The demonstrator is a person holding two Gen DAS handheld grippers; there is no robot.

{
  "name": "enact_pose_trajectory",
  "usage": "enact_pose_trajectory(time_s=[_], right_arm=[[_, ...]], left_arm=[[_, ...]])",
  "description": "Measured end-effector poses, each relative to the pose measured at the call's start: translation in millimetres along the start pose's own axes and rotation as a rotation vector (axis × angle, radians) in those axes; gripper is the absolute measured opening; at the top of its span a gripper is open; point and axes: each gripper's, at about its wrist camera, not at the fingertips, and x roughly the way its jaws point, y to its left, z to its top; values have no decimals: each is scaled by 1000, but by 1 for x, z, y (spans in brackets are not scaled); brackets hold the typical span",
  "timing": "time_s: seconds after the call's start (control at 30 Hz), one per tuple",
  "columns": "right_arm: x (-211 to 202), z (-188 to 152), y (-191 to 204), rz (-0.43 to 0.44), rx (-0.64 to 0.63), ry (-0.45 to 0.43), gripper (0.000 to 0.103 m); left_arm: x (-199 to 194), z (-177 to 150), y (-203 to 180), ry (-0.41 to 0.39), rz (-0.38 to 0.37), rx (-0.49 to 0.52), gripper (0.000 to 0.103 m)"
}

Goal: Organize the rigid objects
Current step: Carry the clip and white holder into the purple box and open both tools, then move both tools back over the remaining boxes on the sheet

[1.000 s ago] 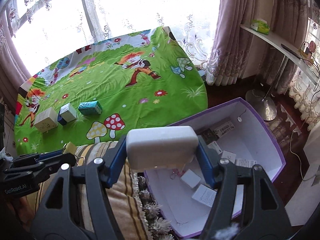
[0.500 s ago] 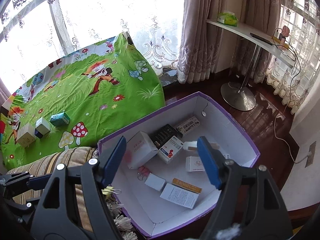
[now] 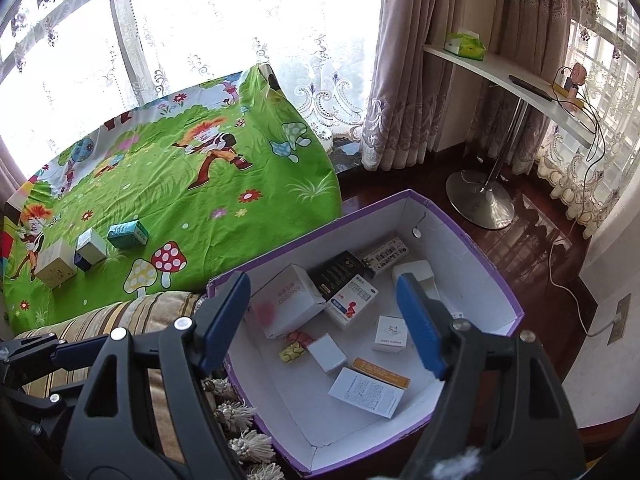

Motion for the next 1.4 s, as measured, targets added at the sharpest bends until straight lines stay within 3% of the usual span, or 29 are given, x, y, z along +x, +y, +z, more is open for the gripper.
enact_pose_trajectory(time_s=[0.23,0.53,0.97,1.17,1.3,1.4], right_arm=[[-5,4,15,24,-32,-15,78],[-6,15,53,78,-102,-19,78],[-19,55,137,183,-211,-102,83],[-13,73,177,240,-214,-100,86],[-10,84,205,263,-221,-116,90],[1,89,223,273,-212,-104,93]], left_arm=[[-14,8,14,-42,45,-8,49],[-52,27,50,-149,173,-21,50],[-130,61,140,-294,401,-148,84],[-157,68,190,-339,502,-246,90],[-165,66,222,-355,556,-318,102],[-165,58,243,-351,589,-374,103]])
